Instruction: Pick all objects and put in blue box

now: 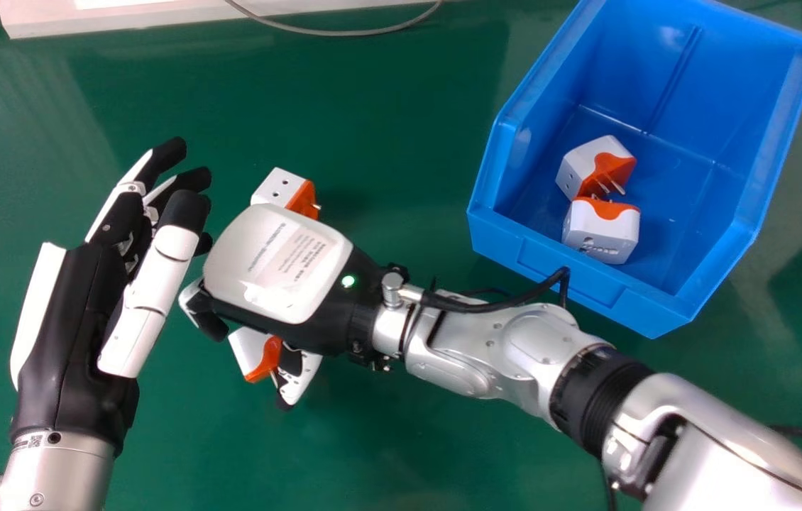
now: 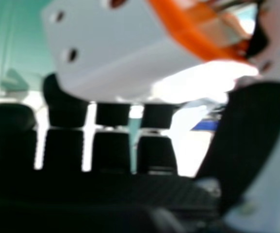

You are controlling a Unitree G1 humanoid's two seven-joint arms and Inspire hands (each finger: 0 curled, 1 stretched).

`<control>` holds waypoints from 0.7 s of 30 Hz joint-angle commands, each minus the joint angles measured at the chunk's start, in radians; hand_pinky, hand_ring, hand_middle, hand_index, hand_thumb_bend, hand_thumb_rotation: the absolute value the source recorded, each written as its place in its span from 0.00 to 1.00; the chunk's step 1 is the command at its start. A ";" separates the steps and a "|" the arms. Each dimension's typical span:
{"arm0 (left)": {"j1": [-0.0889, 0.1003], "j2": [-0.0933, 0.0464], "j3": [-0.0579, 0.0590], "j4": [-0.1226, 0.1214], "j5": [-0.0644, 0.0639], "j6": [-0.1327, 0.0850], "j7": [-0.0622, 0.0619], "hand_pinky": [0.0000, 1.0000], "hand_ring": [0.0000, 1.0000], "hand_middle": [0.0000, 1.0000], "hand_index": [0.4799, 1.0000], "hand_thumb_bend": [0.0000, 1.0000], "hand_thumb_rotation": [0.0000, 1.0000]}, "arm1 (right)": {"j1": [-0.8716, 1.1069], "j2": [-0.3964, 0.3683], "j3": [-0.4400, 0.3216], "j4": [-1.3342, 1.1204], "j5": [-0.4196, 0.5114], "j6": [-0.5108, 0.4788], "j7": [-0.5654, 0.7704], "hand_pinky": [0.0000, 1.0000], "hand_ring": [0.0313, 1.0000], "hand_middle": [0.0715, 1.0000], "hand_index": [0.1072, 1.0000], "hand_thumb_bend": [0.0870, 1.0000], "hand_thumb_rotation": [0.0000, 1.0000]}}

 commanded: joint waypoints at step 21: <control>-0.073 0.023 0.047 0.059 -0.022 0.003 0.007 0.79 0.85 0.86 0.80 0.73 0.86 | 0.299 -0.209 -0.156 -0.587 0.066 0.098 0.185 0.34 0.37 0.44 0.46 0.45 0.01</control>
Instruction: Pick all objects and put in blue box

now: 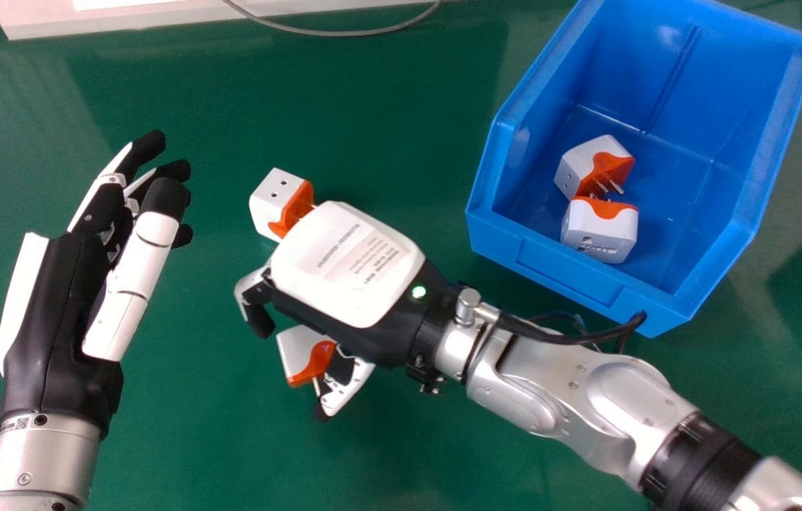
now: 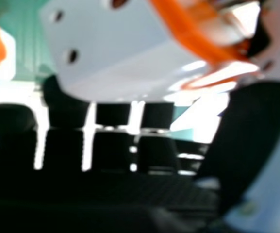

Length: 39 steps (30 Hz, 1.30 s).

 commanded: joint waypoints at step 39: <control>-0.012 0.017 0.018 -0.019 -0.033 0.018 -0.003 0.80 0.85 0.87 0.81 0.76 0.86 | 0.079 -0.011 -0.122 -0.227 0.073 0.016 0.151 0.35 0.40 0.47 0.46 0.45 0.00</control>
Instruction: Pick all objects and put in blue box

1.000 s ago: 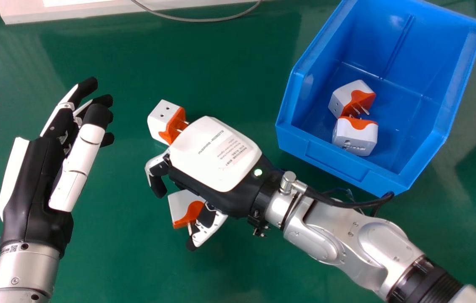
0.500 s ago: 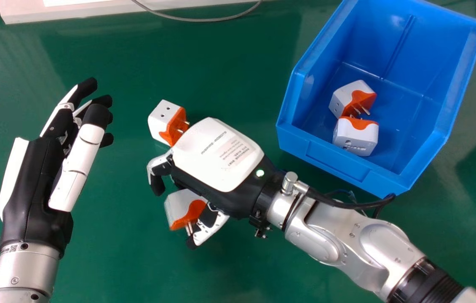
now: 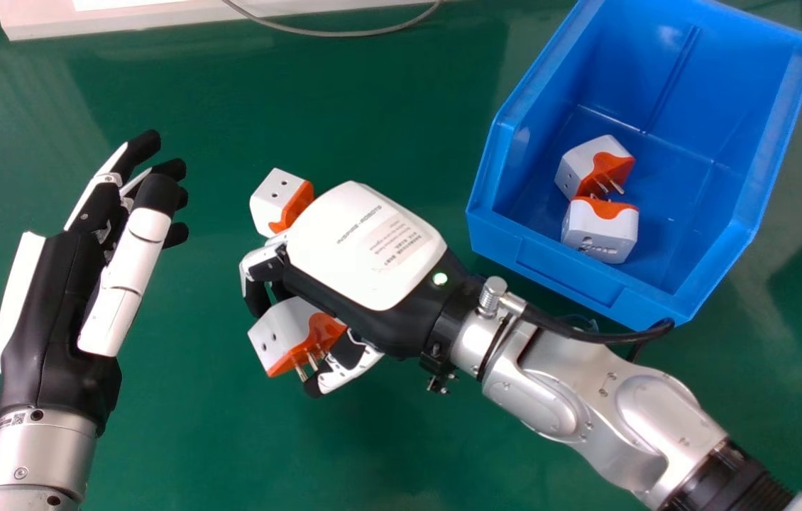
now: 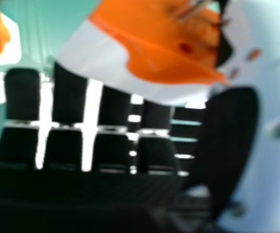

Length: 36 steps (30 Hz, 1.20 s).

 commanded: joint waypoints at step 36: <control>-0.020 0.020 0.032 0.015 -0.025 -0.015 -0.023 0.80 0.85 0.87 0.81 0.78 0.86 | 0.040 -0.054 -0.130 -0.249 0.047 0.037 0.104 0.35 0.40 0.48 0.48 0.45 0.00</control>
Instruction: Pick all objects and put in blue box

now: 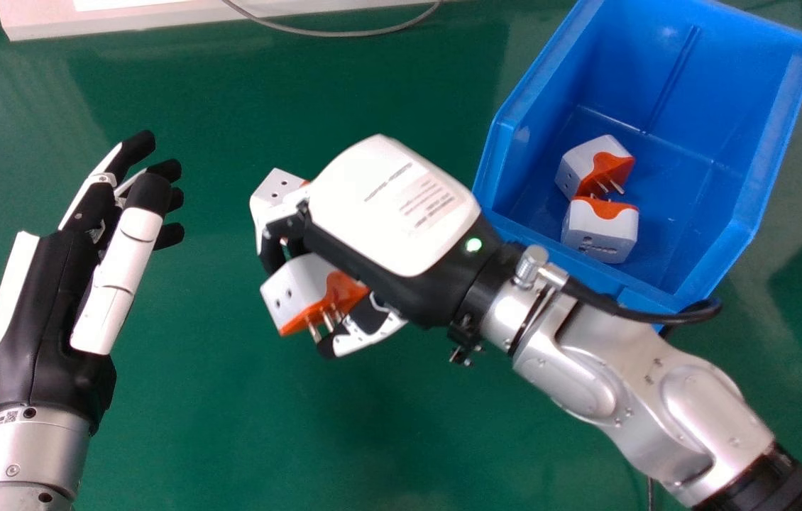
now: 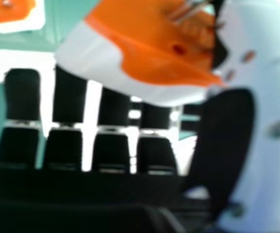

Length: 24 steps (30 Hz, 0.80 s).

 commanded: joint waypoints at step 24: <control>-0.039 0.040 0.039 0.044 -0.036 -0.021 -0.010 0.80 0.85 0.87 0.82 0.74 0.85 | 0.135 -0.070 -0.188 -0.260 0.108 -0.033 0.031 0.33 0.42 0.49 0.47 0.45 0.00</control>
